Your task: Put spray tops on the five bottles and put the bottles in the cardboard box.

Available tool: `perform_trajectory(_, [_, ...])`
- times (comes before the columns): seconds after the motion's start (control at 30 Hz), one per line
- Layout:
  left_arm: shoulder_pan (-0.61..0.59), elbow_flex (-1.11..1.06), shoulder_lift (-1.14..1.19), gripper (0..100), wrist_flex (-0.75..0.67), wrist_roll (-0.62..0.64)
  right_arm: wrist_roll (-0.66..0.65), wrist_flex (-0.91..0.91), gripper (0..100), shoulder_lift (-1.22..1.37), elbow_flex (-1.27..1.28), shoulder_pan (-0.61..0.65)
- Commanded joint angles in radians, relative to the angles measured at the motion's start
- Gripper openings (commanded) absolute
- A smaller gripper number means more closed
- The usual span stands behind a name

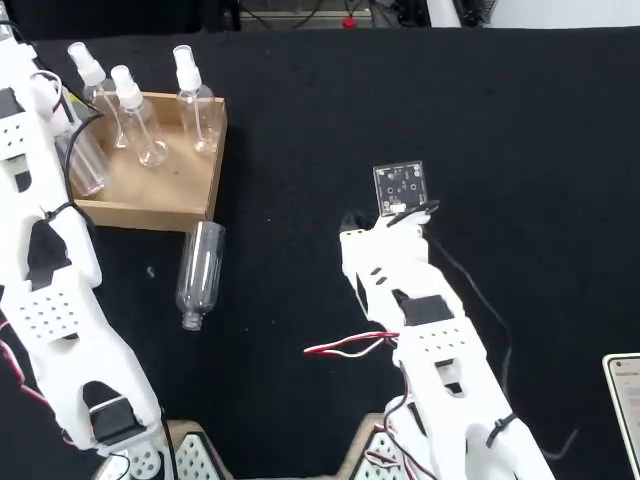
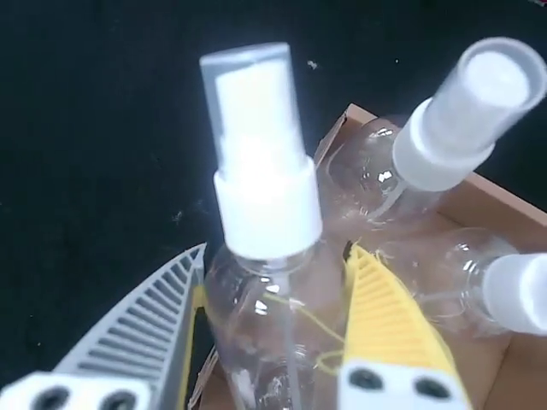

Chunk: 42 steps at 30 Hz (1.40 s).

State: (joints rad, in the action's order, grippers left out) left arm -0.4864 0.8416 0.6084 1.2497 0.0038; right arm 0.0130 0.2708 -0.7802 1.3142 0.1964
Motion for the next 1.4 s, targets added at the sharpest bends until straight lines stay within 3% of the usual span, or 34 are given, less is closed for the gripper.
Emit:
perform_trajectory(0.0, [0.001,0.041,-0.135,16,-0.009,-0.008,0.003,-0.025,3.1,-0.001,-0.005,-0.018])
perform_trajectory(1.03, [-0.036,0.025,-0.551,16,0.468,0.0,0.003,-0.023,3.1,-0.001,-0.004,-0.018])
perform_trajectory(1.37, [-0.03,-0.277,-0.825,16,0.47,0.052,0.003,-0.023,3.1,-0.001,-0.004,-0.018])
